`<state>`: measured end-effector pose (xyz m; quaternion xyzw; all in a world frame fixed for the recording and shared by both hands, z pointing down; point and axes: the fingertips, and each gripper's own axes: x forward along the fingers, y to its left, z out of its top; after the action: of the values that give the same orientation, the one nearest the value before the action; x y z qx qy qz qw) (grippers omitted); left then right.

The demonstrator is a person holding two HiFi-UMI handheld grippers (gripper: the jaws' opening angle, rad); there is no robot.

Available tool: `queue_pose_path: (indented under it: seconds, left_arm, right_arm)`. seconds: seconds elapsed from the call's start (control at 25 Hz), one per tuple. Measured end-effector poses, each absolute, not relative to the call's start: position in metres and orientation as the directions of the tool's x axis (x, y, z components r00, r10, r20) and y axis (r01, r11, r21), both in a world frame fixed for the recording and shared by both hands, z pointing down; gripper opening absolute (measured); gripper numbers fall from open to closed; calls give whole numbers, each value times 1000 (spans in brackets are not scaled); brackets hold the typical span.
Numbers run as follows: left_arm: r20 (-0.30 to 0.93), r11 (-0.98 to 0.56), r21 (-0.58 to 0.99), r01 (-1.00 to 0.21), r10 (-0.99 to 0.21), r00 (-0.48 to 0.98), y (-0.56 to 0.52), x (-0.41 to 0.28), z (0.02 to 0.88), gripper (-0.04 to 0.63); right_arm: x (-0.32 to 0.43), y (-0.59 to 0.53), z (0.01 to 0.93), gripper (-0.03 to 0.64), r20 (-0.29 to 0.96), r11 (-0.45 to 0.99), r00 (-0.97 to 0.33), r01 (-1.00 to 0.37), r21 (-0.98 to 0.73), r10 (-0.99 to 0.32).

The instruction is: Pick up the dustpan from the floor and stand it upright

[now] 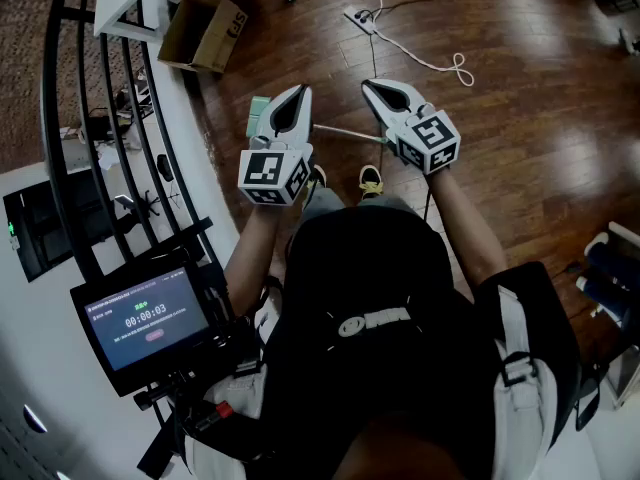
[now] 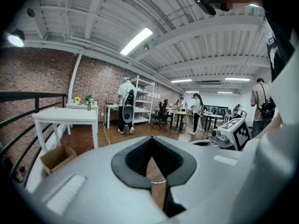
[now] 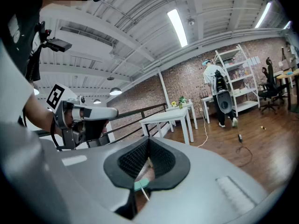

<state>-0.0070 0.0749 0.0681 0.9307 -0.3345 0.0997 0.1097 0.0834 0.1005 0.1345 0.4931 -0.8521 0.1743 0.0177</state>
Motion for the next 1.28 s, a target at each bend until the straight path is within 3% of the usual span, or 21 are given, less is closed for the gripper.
queue_pose_path:
  seconds: [0.2,0.4,0.56,0.72,0.8,0.92,1.0,1.16,1.28]
  left_arm:
    - [309,-774,130,-619,-562,767,63,-2,96,20]
    - [469,-815,213,-538,-398,789,41,31,214,20]
    - [521,-813,262,-521,-335,785,41,36,294,20]
    - [584,-774,355,-525,-255,771,57,30,403,20]
    - [607,-751,378,-540,-239,758,63,23,465,20]
    - [642,-740,377,-557,-225,733,77,6,531,20]
    - [651,-735,377,-564,-223,725,79,-3,544,20]
    - [673,-716,379,-587,-222,706,86,-26,575,20]
    - [667,-725,378,-576,-218,712,92,-32,626,20]
  right_arm:
    - [125,104,178,5,290,420,-487,-868,-264,-824]
    - [176,124,298,5,483,314,-406,-912,-262,-776]
    - [185,157,398,6,610,311,-389,-921,-235,-690]
    - [178,193,532,66,722,307,-400,-914,-267,-564]
    - [174,198,610,66,745,286,-405,-913,-292,-531]
    - [162,209,713,121,774,253,-420,-907,-337,-474]
    - [159,211,759,141,797,286,-420,-903,-321,-433]
    - [149,230,846,187,847,507,-430,-830,-234,-312]
    - [150,237,912,200,842,599,-447,-776,-197,-302]
